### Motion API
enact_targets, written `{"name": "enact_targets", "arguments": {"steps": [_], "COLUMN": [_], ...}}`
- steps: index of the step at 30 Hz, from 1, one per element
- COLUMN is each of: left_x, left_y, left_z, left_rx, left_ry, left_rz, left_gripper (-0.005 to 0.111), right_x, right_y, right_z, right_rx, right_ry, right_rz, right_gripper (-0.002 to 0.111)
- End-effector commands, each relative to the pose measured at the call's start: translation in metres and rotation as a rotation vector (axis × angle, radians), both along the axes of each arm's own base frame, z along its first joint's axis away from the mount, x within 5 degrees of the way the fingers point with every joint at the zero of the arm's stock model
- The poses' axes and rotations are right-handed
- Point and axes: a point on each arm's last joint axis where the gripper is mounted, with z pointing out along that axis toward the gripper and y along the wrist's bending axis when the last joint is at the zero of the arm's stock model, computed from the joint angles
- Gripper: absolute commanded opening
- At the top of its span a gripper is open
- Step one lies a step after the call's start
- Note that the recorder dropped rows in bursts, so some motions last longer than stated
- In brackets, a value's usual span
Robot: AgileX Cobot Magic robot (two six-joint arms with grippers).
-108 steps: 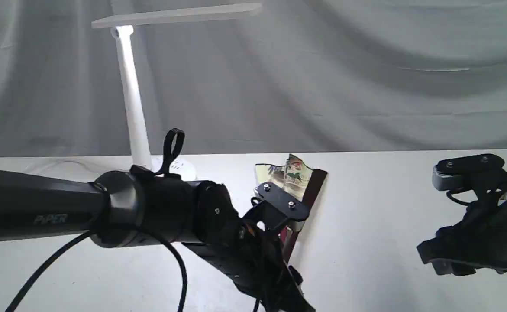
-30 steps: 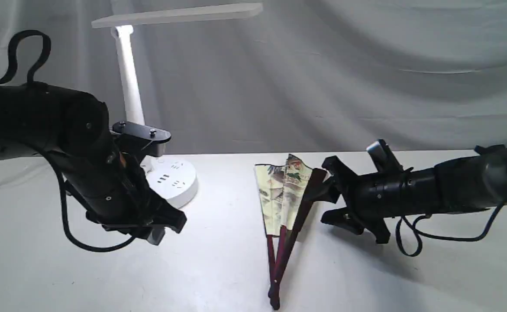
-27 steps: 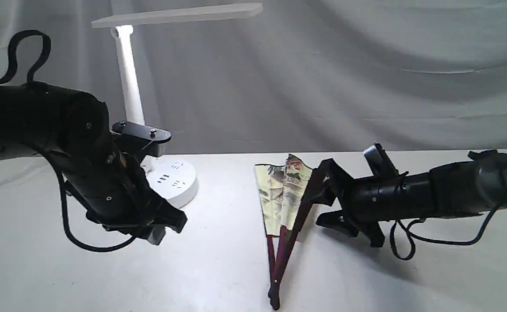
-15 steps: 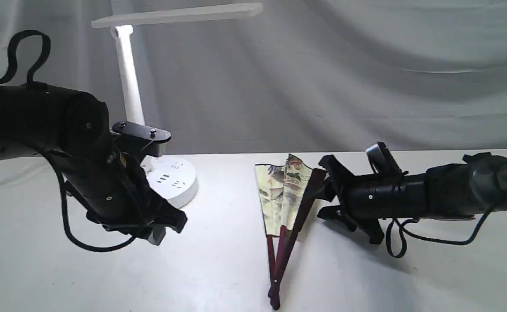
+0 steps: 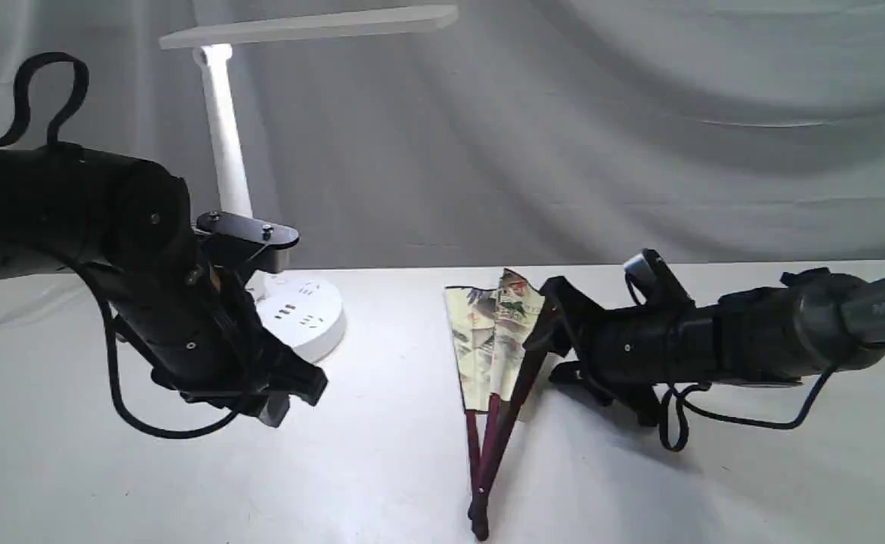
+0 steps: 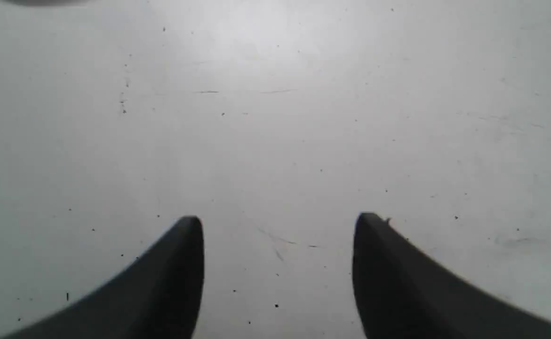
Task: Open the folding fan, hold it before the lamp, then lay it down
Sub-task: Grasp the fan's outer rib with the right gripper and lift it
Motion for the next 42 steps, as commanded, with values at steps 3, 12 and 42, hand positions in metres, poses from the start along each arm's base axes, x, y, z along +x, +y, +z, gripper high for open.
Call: {"name": "enact_targets", "arguments": {"steps": [3,12,42], "left_x": [0.000,0.000,0.000], "left_y": [0.000,0.000,0.000], "left_z": [0.006,0.006,0.006], "left_rx": [-0.017,-0.017,-0.017], "left_ry": [-0.016,-0.016,-0.018], "left_rz": [0.011,0.013,0.011], "left_gripper": [0.048,0.048,0.048], "right_x": [0.006,0.018,0.012], "right_y": [0.012,0.023,0.012], "right_z": [0.003,-0.002,0.010], "right_rx": [-0.050,-0.018,0.171], "right_ry": [-0.022,-0.054,-0.102], "right_rz": [0.002,0.047,0.219], "right_gripper": [0.044,0.044,0.000]}}
